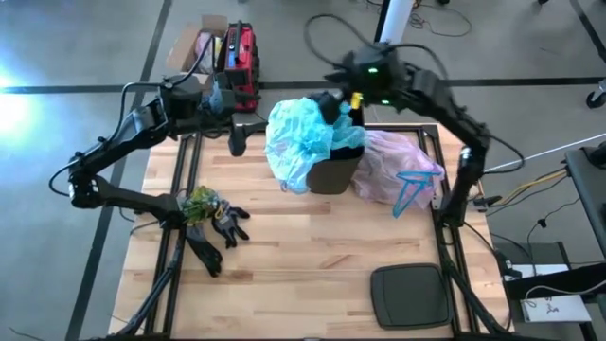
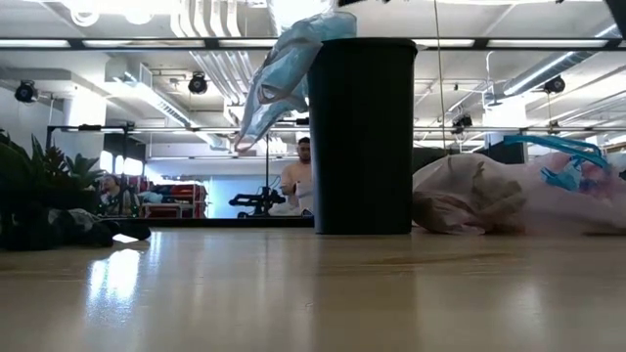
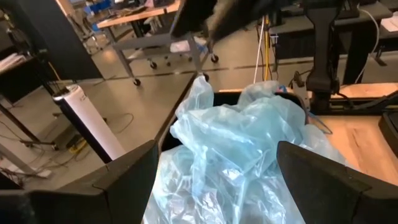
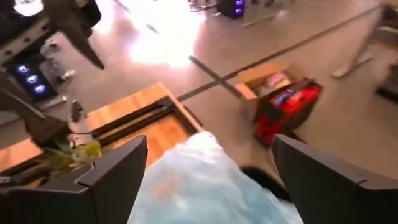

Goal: Place trash/remove bag and relplace
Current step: Insert the new blue trash bag into the trash bin

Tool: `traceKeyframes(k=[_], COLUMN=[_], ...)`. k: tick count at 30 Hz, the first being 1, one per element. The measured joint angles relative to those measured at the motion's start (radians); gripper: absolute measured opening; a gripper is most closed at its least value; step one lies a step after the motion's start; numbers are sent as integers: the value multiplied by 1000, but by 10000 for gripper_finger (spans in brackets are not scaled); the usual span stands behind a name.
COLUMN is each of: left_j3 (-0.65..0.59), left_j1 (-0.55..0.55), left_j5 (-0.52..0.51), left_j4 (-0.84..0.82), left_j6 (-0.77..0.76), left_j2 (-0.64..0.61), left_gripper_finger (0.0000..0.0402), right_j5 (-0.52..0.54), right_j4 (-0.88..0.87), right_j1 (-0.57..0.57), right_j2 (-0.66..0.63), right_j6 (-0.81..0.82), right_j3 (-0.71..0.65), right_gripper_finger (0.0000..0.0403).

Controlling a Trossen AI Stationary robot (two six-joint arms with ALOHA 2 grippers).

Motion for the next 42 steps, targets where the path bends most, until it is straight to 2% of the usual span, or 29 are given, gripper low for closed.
traceKeyframes(k=[3, 6, 9, 12, 15, 20, 22, 27, 32, 36, 39, 42], left_j3=[0, 1, 2, 2, 2, 2, 2, 2, 2, 2, 1, 1], left_j1=[0, 0, 0, 0, 0, 0, 0, 0, 0, 0, 0, 0], left_j5=[-1, -1, -1, -2, -2, -2, -2, -2, 8, 9, 10, 10], left_j4=[0, 12, 12, 9, -8, -90, -138, -189, -187, -186, -188, -189], left_j6=[-10, -19, -26, -37, -36, -35, -35, -34, -6, -5, -16, -38], left_j2=[5, 4, 0, -1, -1, -15, -23, -39, -45, -42, -42, -44], left_gripper_finger=[311, 311, 311, 311, 311, 311, 311, 311, 311, 311, 311, 311], right_j5=[-63, -64, 31, 99, 90, -74, -102, -91, -56, -80, -109, -132], right_j4=[-43, -238, -451, -553, -551, -566, -570, -536, -346, -210, -216, -311], right_j1=[2, -4, -22, -32, -31, -20, -13, -14, -13, -13, -14, -7], right_j2=[64, 122, 178, 229, 271, 271, 240, 133, 92, 119, 170, 227], right_j6=[-55, -97, -116, -119, -129, -119, -83, -10, 27, -8, -46, -96], right_j3=[-1, -2, -2, -2, -2, 0, 0, 2, 2, 2, -1, -2], right_gripper_finger=[322, 316, 310, 304, 298, 288, 286, 290, 294, 287, 280, 274])
